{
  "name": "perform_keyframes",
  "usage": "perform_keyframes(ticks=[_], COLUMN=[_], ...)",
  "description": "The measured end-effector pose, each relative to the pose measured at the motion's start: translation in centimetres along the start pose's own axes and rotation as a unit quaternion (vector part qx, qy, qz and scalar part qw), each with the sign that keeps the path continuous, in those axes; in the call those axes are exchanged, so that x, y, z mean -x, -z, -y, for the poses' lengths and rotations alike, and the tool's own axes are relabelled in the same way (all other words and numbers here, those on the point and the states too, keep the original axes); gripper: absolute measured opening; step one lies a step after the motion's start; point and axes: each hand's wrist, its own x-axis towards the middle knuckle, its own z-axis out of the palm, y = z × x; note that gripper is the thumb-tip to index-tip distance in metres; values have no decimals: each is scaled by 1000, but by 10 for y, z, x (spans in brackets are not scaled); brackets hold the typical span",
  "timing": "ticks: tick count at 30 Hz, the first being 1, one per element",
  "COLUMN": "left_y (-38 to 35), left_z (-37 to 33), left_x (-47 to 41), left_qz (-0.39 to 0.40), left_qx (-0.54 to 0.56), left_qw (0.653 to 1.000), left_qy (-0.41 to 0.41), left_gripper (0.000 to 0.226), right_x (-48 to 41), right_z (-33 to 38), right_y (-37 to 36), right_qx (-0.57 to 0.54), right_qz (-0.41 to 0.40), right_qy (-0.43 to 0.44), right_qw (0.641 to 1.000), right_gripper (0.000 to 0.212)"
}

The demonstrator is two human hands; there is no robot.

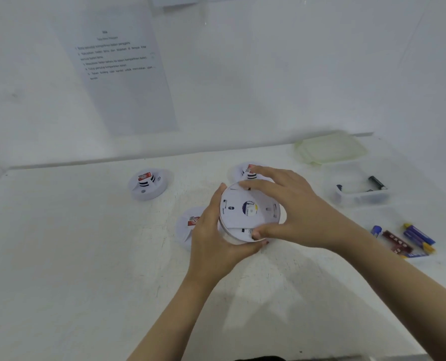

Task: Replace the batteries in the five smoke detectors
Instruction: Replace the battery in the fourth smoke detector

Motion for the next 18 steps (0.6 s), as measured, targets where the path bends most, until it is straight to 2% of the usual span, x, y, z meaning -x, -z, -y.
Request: perform_keyframes(ticks=[4, 12, 18], left_y=[3, 3, 2], left_z=[-3, -6, -5], left_x=[-1, -2, -1], left_qz=[-4, 15, 30], left_qx=[-5, 34, 38], left_qw=[1000, 999, 998], left_qy=[-23, -37, -49], left_gripper=[101, 85, 88], right_x=[-3, -6, -10], right_z=[-1, -4, -5], right_y=[1, 6, 10], right_qx=[-9, -61, -26], right_qz=[0, 62, 120], right_qy=[14, 19, 11], right_qw=[1000, 996, 992], right_gripper=[73, 63, 68])
